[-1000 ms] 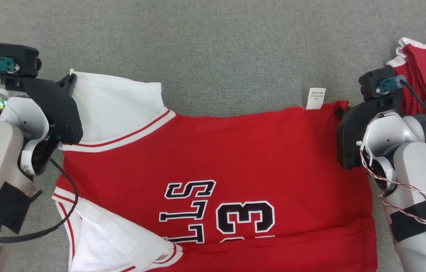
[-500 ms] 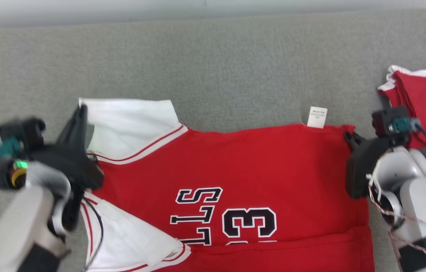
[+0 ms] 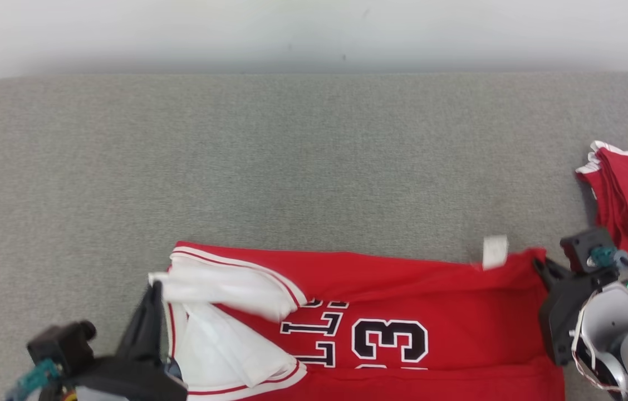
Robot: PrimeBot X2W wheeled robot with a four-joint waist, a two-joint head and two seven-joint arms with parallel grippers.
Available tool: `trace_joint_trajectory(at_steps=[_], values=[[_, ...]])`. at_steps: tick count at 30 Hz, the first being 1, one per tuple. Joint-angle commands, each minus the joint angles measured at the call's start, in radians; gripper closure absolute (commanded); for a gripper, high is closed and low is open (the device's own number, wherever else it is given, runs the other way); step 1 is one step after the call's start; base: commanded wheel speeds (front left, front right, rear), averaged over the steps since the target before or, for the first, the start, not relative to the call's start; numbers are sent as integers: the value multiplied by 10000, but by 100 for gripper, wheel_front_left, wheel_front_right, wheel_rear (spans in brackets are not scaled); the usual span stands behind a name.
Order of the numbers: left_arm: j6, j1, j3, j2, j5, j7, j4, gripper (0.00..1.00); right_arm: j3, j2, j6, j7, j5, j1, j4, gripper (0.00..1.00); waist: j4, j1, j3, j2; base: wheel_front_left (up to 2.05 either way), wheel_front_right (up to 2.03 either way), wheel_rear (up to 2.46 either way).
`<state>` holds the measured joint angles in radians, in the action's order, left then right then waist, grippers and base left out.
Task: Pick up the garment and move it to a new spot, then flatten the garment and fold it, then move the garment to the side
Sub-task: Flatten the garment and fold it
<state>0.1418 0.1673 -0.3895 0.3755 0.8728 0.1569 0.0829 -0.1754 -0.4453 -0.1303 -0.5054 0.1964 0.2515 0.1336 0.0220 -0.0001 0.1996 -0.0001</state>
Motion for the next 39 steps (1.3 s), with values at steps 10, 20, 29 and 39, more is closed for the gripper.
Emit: trace_joint_trajectory(at_steps=[10,20,29,39], values=[[390,-1532,-74,-129,523,-161,-960,100,-611,-1185,-3,-964,760,-772,-392,100,195,1,-316,1,0,0,0],[451,-2606,-34,-103,1202,-440,-1703,100,-1522,-2412,-3,-1431,1298,-941,-919,100,280,1,-402,1,0,0,0],[391,-3256,265,19,1553,-329,-1959,100,-1311,-2657,-3,-1560,1558,-1271,-1086,100,416,1,-524,1,0,0,0],[708,-3104,-272,148,1254,-904,-1214,0,-1126,-2398,-3,-1978,1899,-1693,-1163,0,334,1,-575,1,0,0,0]])
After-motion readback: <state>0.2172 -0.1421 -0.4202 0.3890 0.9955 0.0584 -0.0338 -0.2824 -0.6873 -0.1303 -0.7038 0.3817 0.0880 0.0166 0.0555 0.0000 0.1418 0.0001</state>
